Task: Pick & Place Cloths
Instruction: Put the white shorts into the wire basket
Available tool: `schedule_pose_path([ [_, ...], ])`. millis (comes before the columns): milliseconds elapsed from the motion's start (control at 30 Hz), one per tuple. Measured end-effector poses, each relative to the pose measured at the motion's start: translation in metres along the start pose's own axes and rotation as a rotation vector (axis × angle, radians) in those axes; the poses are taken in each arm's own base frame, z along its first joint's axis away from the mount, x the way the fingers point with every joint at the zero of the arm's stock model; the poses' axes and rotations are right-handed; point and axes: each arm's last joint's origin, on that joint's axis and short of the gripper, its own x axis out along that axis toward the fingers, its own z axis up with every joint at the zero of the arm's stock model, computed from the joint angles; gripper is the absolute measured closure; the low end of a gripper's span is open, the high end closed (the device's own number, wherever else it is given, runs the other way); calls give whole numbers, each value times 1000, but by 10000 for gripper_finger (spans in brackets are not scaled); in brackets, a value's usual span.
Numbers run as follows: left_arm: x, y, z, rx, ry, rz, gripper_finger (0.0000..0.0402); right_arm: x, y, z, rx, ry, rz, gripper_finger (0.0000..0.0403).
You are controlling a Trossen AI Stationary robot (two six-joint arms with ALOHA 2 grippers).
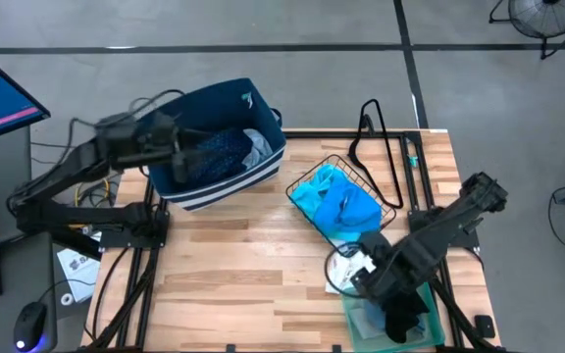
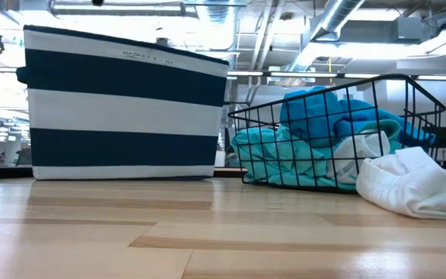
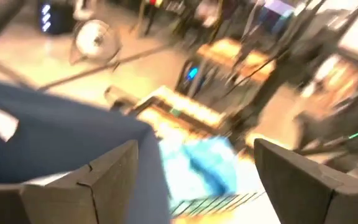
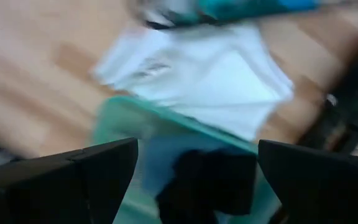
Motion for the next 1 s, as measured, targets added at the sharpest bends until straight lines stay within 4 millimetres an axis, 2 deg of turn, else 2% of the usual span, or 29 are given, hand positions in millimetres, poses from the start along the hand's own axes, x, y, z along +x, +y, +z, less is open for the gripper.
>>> schedule_pose_path([
  [133,-19,-9,7,-24,-109,-66,104,34,-6,-12,106,26,-122,78],
  [267,-26,-11,9,-28,-150,-78,104,53,-9,-13,136,30,-127,78],
  [633,-12,-11,8,-24,-115,-60,104,107,-7,-9,177,12,-62,78],
  [1000,-5,-12,7,-29,-102,-56,104,145,-4,6,158,-4,73,78],
])
